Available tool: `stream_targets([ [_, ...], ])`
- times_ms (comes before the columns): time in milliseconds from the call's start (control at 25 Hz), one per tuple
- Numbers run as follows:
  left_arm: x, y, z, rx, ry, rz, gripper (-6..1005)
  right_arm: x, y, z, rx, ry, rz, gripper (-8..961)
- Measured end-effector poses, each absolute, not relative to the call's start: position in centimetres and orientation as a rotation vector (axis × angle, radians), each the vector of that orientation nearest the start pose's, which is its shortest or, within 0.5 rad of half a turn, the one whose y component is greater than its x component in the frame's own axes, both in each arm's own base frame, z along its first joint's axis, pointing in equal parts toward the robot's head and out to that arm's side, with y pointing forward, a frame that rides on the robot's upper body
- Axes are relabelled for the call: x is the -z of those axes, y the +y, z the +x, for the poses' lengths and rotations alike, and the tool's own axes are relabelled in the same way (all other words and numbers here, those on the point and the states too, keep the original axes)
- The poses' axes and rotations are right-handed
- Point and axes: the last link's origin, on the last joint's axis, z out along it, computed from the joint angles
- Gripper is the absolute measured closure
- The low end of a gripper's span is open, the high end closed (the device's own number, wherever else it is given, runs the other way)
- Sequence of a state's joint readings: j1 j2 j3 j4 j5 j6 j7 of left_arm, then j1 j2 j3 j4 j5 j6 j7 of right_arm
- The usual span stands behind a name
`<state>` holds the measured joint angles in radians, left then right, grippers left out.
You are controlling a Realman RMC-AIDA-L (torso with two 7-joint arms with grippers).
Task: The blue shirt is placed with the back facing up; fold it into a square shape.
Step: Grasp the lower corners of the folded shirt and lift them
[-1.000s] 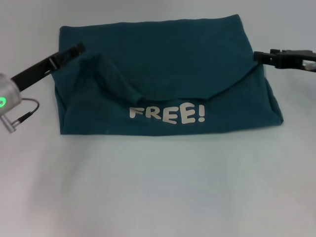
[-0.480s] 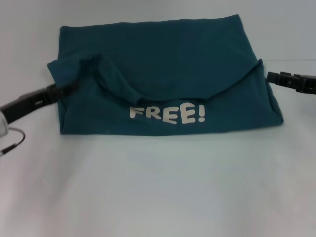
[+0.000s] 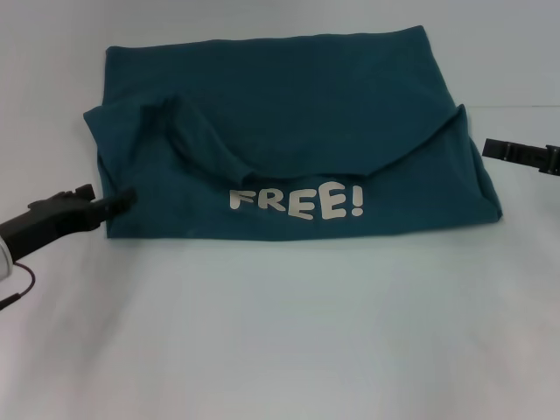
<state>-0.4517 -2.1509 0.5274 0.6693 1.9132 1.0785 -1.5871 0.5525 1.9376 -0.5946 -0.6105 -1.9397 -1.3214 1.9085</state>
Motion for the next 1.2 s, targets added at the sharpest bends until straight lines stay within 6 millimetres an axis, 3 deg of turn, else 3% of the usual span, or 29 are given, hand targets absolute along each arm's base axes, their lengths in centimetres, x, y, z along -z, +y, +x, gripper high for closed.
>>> stream_targets([
  [520, 1.4, 36.6, -33.2, 0.438, -1.031, -2.068, 135, -7.3, 38.5, 30.0, -0.789, 1.347, -2.145, 355],
  [1200, 2.0, 36.9, -32.7, 0.402, -1.005, -2.098, 138, -7.2, 38.7, 30.2, -0.783, 1.352, -2.120, 355],
])
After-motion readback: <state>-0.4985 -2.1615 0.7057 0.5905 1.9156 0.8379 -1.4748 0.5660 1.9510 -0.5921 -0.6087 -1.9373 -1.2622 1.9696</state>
